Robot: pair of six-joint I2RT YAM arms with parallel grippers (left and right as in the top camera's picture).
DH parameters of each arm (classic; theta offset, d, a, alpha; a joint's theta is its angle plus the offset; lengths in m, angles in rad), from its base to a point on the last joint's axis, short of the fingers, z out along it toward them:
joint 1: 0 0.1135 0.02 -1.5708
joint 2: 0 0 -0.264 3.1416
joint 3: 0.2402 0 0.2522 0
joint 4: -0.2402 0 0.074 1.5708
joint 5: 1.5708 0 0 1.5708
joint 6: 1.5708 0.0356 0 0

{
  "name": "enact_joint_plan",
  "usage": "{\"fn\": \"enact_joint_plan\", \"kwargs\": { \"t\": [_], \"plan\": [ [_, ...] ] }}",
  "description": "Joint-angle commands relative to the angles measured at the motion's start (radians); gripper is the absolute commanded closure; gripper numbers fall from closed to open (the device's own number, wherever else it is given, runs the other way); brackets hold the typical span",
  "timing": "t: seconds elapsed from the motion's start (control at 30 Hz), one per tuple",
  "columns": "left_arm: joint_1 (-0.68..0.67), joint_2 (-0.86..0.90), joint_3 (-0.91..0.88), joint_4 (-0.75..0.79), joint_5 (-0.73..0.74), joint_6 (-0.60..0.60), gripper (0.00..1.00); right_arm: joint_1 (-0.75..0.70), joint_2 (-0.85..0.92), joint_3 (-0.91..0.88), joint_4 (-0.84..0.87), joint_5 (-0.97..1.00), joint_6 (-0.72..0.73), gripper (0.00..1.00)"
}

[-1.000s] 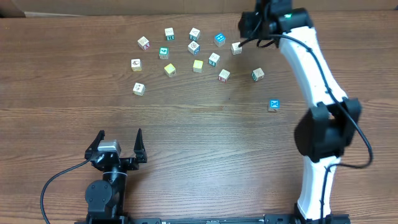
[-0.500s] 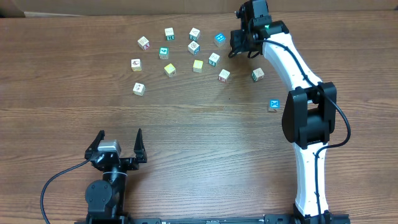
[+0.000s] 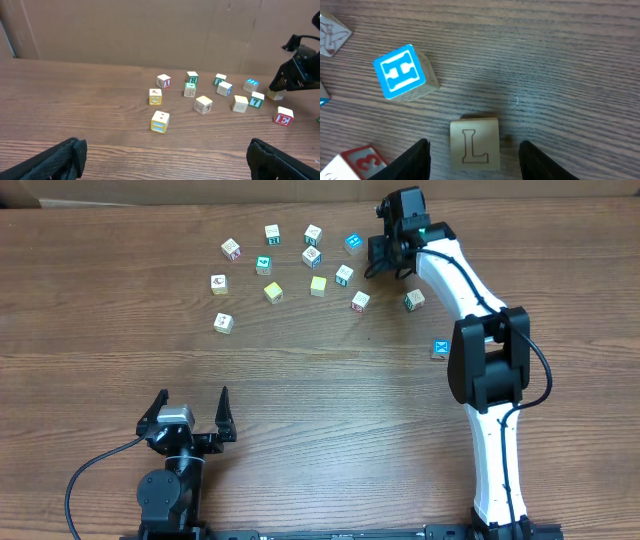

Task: Form a tower
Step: 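Move the right gripper to the L block and grasp it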

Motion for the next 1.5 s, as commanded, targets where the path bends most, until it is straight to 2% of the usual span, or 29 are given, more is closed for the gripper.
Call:
{"fn": "enact_joint_plan", "kwargs": {
  "t": [0.0, 0.13, 0.27, 0.47, 0.63, 0.97, 1.13, 1.47],
  "plan": [
    [-0.003, -0.01, -0.004, 0.003, 0.001, 0.029, 0.0, 0.004, 0.036, 0.013, 0.016, 0.009, -0.006, 0.45],
    [-0.003, -0.01, -0.004, 0.003, 0.002, 0.029, 0.0, 0.004, 0.036, 0.013, 0.047, 0.009, -0.006, 0.45],
    [-0.003, -0.01, -0.004, 0.003, 0.001, 0.029, 0.0, 0.004, 0.036, 0.013, 0.057, 0.009, -0.006, 0.55],
    [-0.003, -0.01, -0.004, 0.003, 0.002, 0.029, 0.0, 0.004, 0.035, 0.013, 0.073, 0.009, -0.006, 0.56],
    [-0.003, -0.01, -0.004, 0.003, 0.002, 0.029, 0.0, 0.004, 0.015, 0.013, 0.073, 0.009, -0.006, 0.79],
    [-0.003, -0.01, -0.004, 0.003, 0.002, 0.029, 0.0, 0.001, -0.108, 0.013, 0.04, 0.009, -0.005, 0.79],
    [-0.003, -0.01, -0.004, 0.003, 0.001, 0.029, 0.0, -0.016, -0.252, 0.014, -0.071, 0.009, 0.029, 0.79],
    [-0.003, -0.01, -0.004, 0.003, 0.001, 0.029, 0.0, -0.066, -0.531, 0.014, -0.473, 0.009, 0.116, 0.8]
  ]
}}
